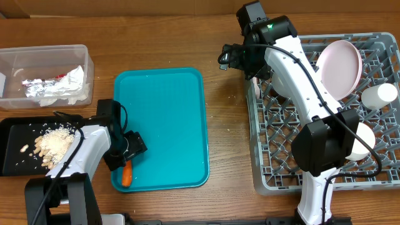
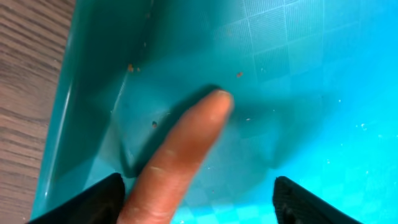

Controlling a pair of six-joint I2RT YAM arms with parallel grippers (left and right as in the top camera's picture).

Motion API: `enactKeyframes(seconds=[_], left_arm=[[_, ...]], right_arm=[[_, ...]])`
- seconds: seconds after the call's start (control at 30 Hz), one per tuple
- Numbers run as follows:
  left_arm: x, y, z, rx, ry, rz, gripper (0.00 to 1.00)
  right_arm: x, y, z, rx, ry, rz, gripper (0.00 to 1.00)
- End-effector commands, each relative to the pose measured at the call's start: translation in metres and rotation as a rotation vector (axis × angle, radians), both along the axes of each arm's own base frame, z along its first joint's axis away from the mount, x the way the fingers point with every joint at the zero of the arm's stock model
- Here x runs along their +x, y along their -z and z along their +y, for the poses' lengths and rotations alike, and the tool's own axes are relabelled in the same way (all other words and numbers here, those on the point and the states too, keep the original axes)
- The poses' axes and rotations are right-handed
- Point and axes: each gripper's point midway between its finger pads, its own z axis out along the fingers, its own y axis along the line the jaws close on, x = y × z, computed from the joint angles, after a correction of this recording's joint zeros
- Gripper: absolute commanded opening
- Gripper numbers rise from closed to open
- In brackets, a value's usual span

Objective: Sort waste into correct bins and load items into the dishwasher rack
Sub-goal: 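Grasp the carrot with the left gripper and lift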

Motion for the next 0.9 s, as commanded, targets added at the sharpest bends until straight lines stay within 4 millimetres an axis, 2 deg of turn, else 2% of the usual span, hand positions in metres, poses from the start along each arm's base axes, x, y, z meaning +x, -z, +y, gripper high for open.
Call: enactKeyframes(seconds=[0.0, 0.5, 0.57, 0.7, 0.87], left_arm=[[-0.005, 0.002, -0.003, -0.008, 0.015, 0.017, 0.75], [-0.020, 0.007, -0.017, -0.035, 0.050, 0.060, 0.75], [-0.020, 0.007, -0.017, -0.035, 0.051, 0.060, 0.71], [-0.019, 0.007, -0.016, -0.033, 0.051, 0.059, 0.57], [-0.019, 0.008, -0.012, -0.009, 0.052, 0.057, 0.48]], right_arm=[[0.002, -0.008, 0.001, 0.007, 0.005, -0.023, 1.00], [0.002, -0.008, 0.001, 0.007, 0.005, -0.023, 1.00], [0.002, -0.008, 0.001, 0.007, 0.005, -0.023, 1.00], [0.002, -0.008, 0.001, 0.007, 0.005, -0.023, 1.00], [0.002, -0.008, 0.001, 0.007, 0.005, -0.023, 1.00]])
